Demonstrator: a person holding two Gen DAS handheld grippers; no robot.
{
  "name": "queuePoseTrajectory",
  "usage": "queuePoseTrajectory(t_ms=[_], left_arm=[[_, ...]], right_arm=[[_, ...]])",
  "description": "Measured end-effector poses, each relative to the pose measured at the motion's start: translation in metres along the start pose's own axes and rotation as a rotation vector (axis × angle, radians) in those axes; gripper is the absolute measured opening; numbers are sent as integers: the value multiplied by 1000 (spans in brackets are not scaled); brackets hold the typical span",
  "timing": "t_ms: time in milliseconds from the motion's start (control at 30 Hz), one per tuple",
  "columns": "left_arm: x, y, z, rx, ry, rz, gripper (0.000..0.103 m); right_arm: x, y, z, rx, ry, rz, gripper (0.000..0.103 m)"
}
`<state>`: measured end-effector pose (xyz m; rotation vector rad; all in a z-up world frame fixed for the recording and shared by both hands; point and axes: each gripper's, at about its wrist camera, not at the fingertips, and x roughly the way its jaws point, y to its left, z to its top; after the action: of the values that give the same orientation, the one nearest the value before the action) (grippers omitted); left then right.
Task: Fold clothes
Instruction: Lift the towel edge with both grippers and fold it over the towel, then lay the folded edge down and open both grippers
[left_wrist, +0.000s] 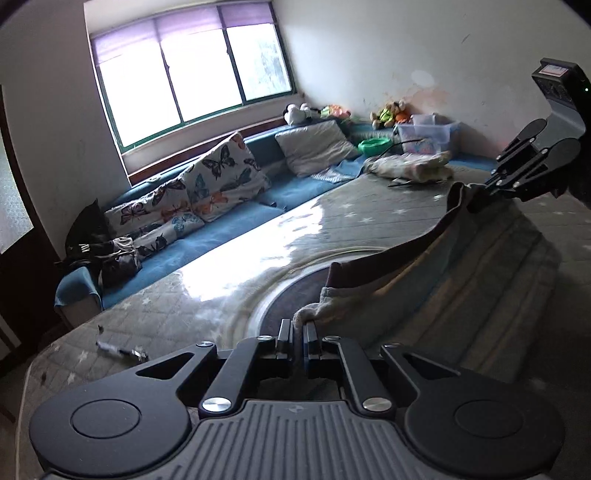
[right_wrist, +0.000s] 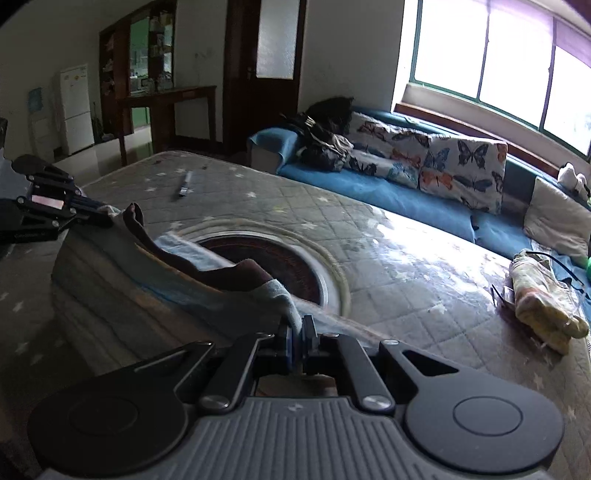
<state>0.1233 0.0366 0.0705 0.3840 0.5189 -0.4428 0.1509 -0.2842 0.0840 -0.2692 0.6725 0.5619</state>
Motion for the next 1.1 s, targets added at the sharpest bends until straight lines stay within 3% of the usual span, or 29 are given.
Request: queuePoseTrajectory(t_ms=[300, 467, 533, 733, 1000, 1100], left_arm=[[95, 19, -6, -40, 134, 37, 10], [117, 24, -18, -69, 182, 85, 16], [120, 29, -20, -100, 185, 105, 21], [114, 42, -13, -180, 170, 194, 21], [77, 18, 4, -235, 102, 103, 21], [79, 2, 8, -254, 102, 41, 21]], right_arm=[[84, -37, 2, 118, 63, -23, 6], [116, -50, -6, 213, 81, -25, 14], [118, -57, -8, 274, 72, -23, 25], [107, -62, -6, 331, 24, -58, 28], [90, -35, 5, 240, -59, -193, 28], [95, -32, 6, 256, -37, -125, 28]])
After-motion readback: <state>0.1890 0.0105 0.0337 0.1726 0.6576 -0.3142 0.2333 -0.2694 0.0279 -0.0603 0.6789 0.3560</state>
